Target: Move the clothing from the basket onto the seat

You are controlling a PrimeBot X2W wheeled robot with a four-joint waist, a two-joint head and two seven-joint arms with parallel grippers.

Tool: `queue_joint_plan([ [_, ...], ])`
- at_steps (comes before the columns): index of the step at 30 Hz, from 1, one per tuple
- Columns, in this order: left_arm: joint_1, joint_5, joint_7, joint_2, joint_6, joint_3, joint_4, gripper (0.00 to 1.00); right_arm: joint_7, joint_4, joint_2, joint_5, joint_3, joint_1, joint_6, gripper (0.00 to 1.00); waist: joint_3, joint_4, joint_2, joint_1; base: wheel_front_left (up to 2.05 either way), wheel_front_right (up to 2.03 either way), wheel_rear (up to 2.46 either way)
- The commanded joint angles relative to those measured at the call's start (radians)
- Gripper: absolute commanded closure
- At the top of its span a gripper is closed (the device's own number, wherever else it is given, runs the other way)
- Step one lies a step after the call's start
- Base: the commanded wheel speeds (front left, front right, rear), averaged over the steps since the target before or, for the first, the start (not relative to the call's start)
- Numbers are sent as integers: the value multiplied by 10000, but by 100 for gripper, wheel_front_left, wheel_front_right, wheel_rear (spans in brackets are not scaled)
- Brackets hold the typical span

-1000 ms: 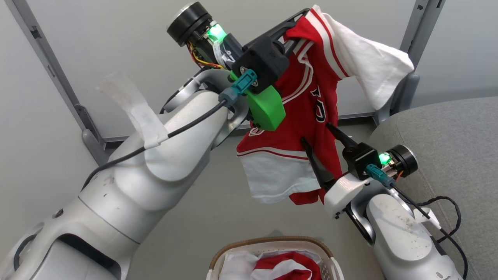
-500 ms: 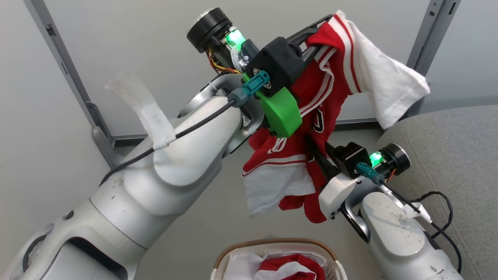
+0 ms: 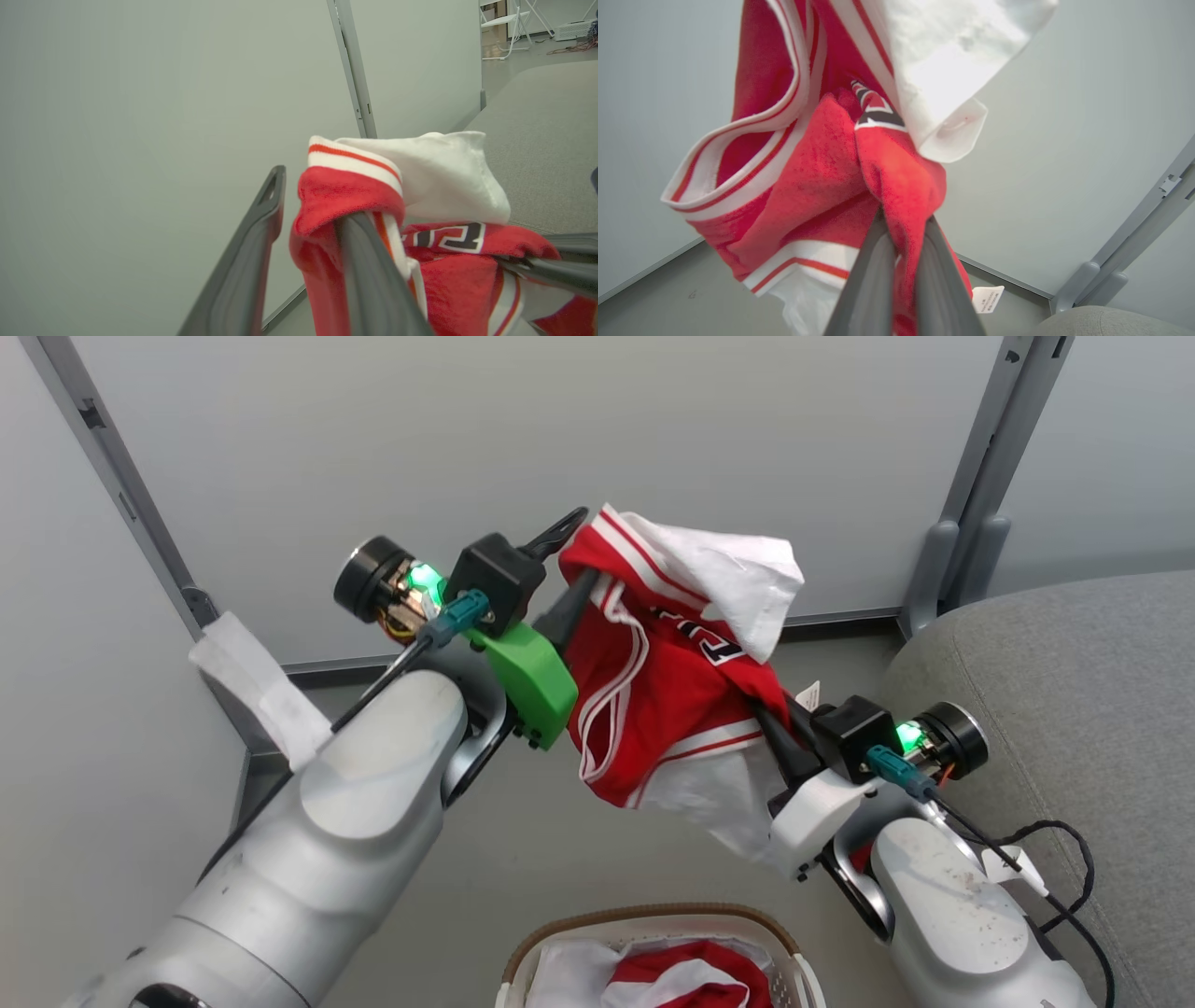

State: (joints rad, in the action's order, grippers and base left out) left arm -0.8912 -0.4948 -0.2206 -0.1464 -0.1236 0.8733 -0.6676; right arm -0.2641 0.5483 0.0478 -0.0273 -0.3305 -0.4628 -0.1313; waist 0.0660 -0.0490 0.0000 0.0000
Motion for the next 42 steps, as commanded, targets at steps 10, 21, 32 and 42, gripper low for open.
queue_joint_plan([
  [10,2252,-422,-449,277,114,-453,-248,0,-7,-464,44,-191,991,298,10,100,-83,90,0,0,0,0,0],
  [21,4607,-102,-439,217,83,-1510,844,0,-8,-784,43,99,1821,466,10,100,-171,167,0,0,0,0,0],
  [32,5771,517,-440,372,-6,-2452,1927,0,-8,-907,43,270,2181,668,10,100,-123,268,0,0,0,0,0],
  [42,6142,932,-442,497,-58,-2855,2186,0,-8,-1027,44,327,2584,830,10,100,-217,874,0,0,0,0,0],
])
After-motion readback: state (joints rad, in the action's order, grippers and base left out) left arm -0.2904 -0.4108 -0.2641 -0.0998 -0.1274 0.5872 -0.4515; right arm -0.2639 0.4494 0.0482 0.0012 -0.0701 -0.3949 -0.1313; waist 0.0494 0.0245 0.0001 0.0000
